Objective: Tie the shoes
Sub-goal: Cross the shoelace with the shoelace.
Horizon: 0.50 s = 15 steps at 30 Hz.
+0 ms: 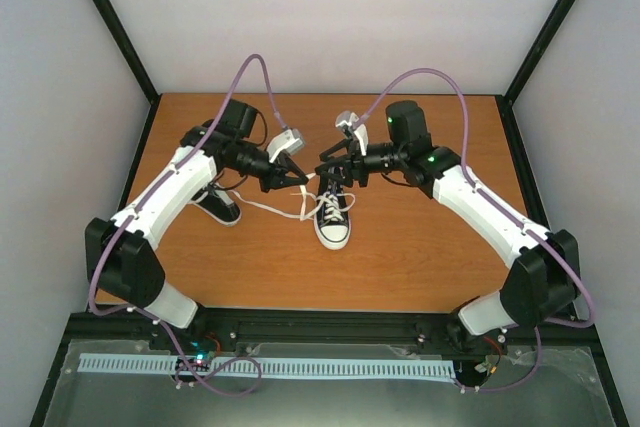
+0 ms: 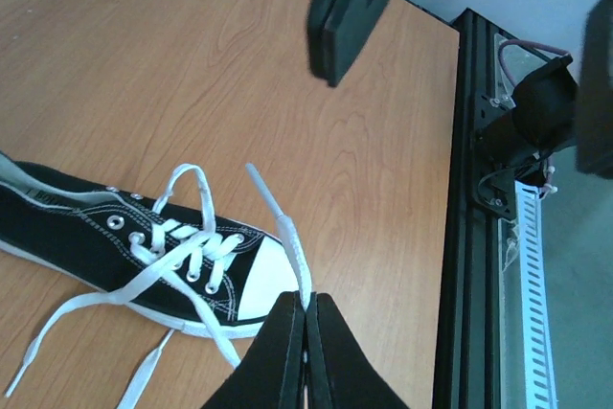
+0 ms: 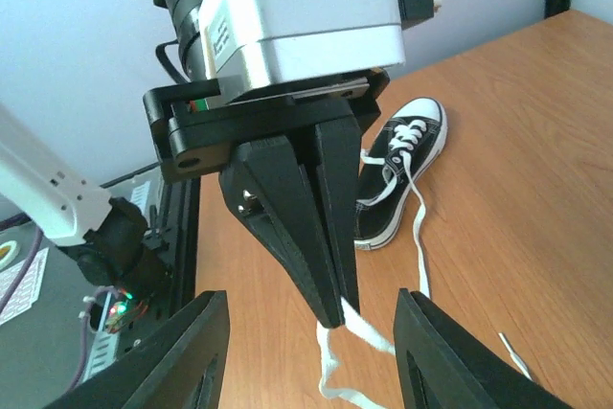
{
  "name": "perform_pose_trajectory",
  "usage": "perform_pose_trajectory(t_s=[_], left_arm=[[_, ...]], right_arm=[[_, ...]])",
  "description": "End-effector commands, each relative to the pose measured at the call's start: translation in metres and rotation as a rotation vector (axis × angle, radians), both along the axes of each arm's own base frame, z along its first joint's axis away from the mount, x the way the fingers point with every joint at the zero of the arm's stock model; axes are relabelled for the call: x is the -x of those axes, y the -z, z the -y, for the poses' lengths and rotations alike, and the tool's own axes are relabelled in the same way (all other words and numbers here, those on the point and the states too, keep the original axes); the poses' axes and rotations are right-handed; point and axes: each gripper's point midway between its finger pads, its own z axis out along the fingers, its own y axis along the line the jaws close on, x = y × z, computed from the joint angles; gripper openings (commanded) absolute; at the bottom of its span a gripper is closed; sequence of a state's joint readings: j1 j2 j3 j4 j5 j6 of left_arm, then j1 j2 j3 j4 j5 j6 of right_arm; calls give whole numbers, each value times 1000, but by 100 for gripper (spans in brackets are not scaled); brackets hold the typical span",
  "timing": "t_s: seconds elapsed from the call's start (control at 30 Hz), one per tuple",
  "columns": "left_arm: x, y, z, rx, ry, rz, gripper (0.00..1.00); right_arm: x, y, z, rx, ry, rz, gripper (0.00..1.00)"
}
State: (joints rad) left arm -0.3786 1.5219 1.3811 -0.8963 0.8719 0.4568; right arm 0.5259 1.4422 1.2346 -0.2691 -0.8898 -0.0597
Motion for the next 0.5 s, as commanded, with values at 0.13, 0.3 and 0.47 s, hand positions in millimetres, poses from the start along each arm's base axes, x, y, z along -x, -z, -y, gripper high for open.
perform_pose_trajectory(t_s=[0.13, 0.3, 0.47], left_arm=[[12, -33, 15, 103, 106, 64, 1], [23, -37, 19, 134, 167, 55, 1], [25, -37, 25, 127, 183, 58, 1]], right_arm=[[8, 7, 16, -60, -160, -12, 49], [2, 25, 18, -32, -141, -69, 49], [0, 25, 16, -46, -143, -56, 49]])
